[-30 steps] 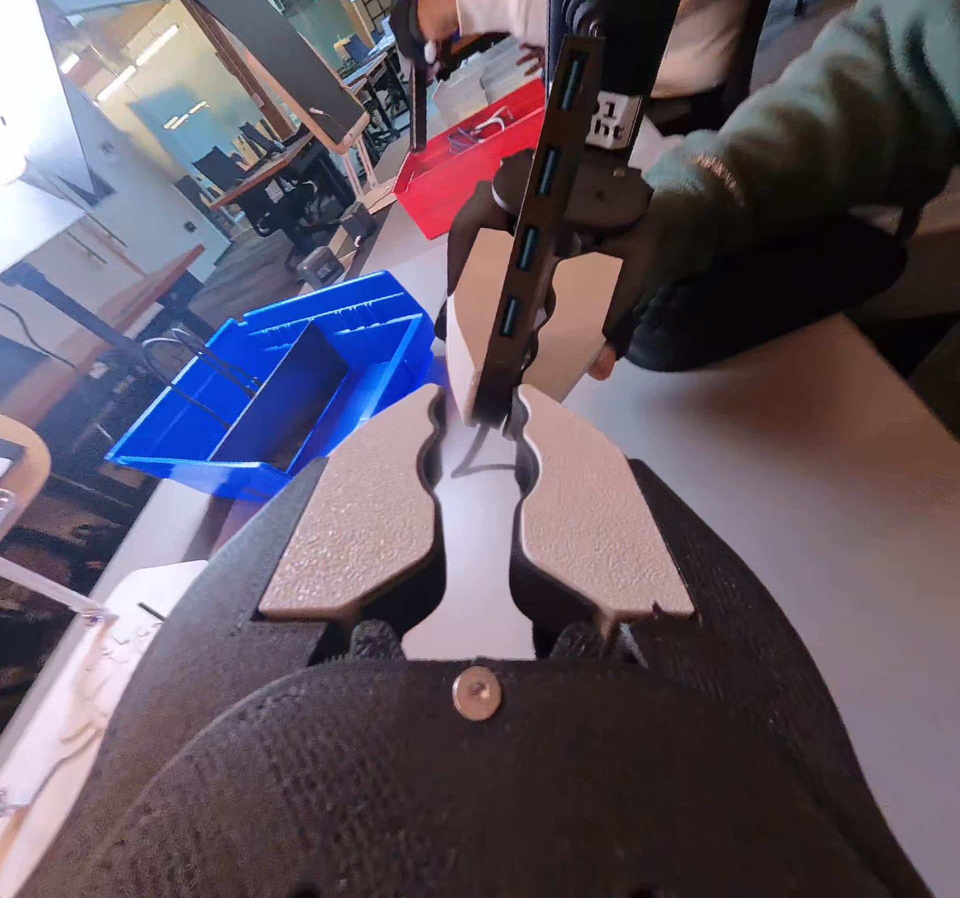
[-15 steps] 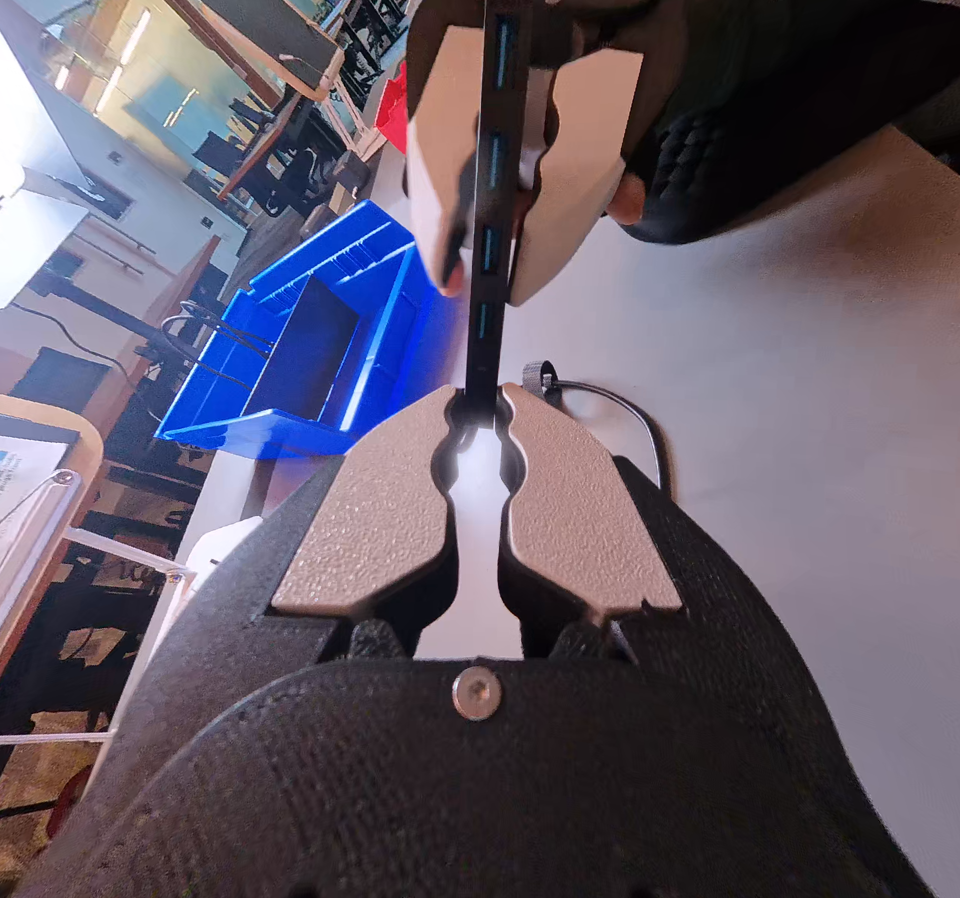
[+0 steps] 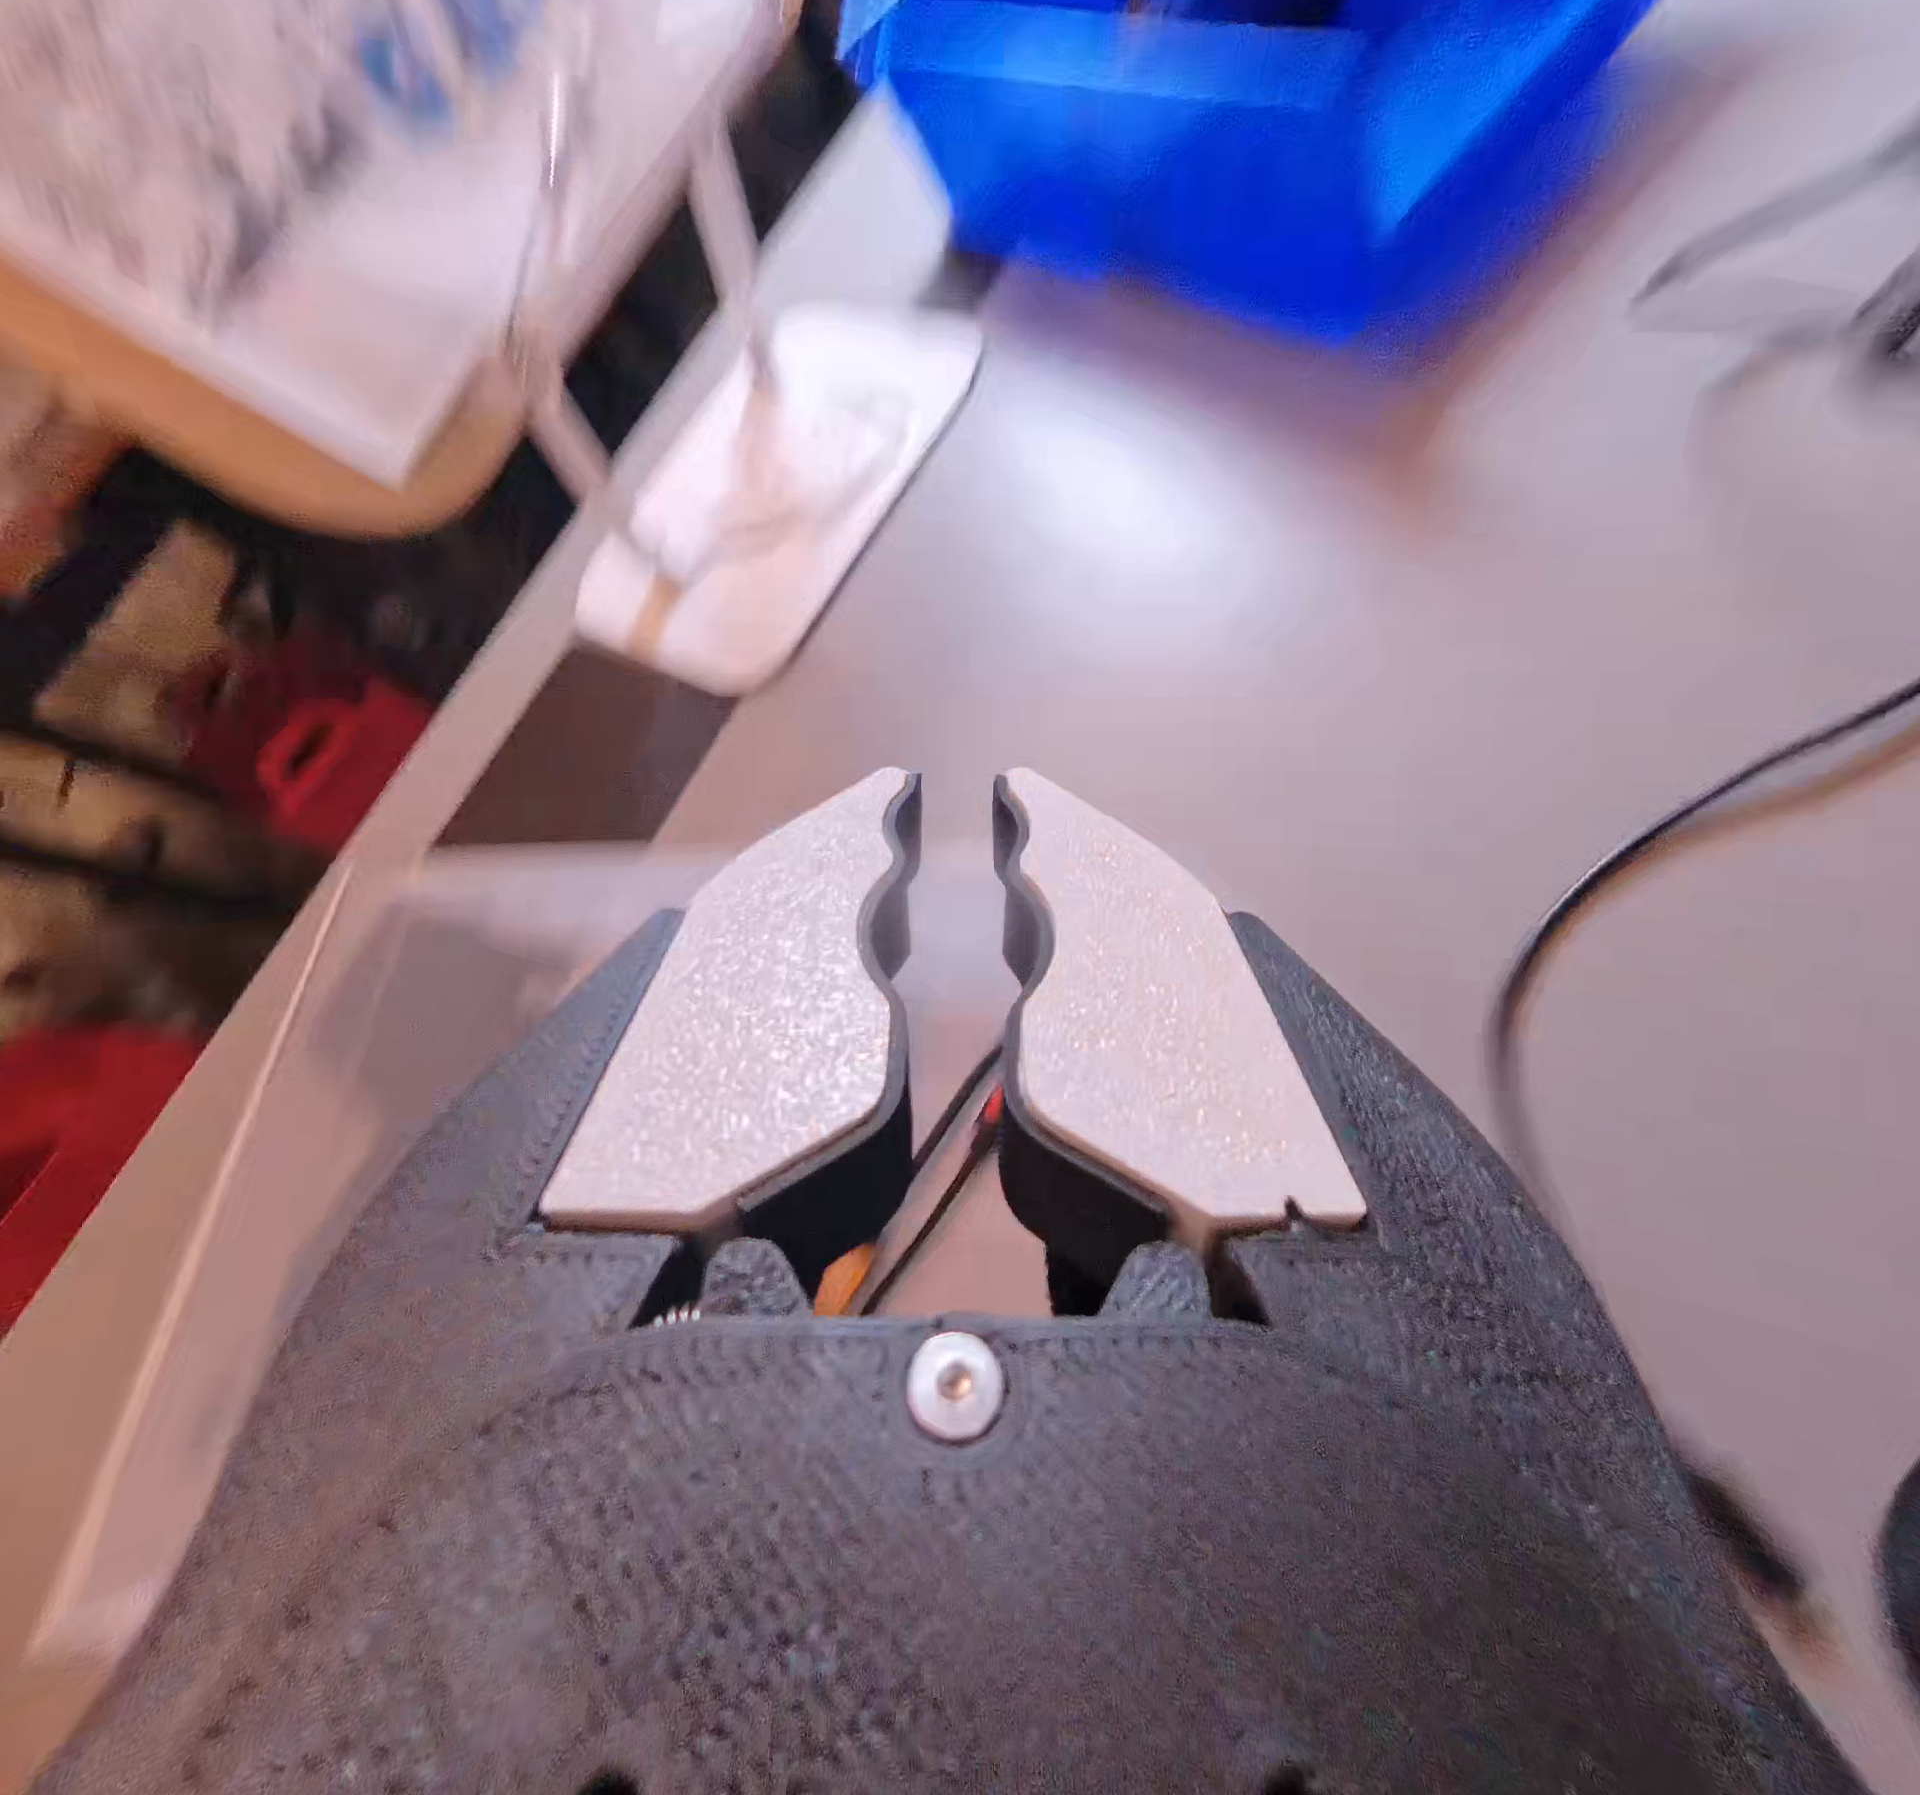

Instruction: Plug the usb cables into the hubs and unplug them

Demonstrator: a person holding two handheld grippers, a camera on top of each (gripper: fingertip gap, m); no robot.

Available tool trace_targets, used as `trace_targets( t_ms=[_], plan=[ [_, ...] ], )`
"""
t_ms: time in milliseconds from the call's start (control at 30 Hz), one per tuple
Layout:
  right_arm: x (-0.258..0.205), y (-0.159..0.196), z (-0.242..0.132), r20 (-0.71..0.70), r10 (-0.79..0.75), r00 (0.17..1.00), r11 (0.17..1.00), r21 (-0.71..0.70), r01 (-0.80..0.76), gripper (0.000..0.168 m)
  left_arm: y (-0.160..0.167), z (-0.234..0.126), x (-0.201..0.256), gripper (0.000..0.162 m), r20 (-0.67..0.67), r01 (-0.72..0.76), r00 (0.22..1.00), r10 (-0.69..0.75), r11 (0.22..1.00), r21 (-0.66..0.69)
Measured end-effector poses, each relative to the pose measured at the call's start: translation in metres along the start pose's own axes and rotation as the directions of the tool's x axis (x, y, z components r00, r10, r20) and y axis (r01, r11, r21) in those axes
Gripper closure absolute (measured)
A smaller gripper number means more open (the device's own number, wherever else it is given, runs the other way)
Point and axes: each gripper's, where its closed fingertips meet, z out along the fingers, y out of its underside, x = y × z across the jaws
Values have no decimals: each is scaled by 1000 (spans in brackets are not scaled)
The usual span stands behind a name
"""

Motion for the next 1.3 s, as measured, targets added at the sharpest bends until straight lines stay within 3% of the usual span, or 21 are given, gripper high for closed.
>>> trace_targets(
  t_ms=[100, 200, 367, 633, 733, 833, 1000, 1133, 1233, 1300],
  plan=[
    [-1, 3, 3, -1, -5, 1000, 1000, -4, 5, 156, 87, 6, -29, 149, -34, -88, 996, 81, 910, -404],
    [0, 5, 3, -14, -11, 1000, 1000, -9, 11, 156, 140, 14, -30, 148, -154, -221, 975, 160, 754, -618],
    [5, 9, 2, -36, 7, 999, 1000, -14, -7, 157, 170, 27, -26, 143, -291, -338, 940, 179, 622, -706],
    [9, 12, 3, -55, 26, 998, 1000, -14, -27, 156, 180, 29, -25, 158, -323, -380, 924, 204, 562, -735],
    [13, 12, 2, -72, 42, 996, 999, -11, -43, 156, 162, 18, -26, 158, -259, -320, 947, 191, 638, -700],
    [19, 12, 0, -95, 64, 993, 998, -5, -64, 157, 119, -3, -42, 158, -126, -210, 978, 168, 770, -602],
    [27, 10, -2, -129, 86, 988, 996, 6, -86, 157, 16, -51, -54, 158, 5, -29, 999, 31, 968, -249],
    [35, 6, -6, -167, 78, 983, 997, 9, -77, 157, -55, -79, -36, 158, -47, 79, 996, -79, 997, -6],
    [44, 3, -12, -200, 82, 976, 997, 15, -81, 156, -77, -70, 6, 158, -188, 206, 962, -196, 978, 36],
    [49, 3, -16, -220, 86, 972, 996, 16, -85, 157, -77, -50, 44, 158, -294, 295, 913, -283, 955, -4]
  ],
)
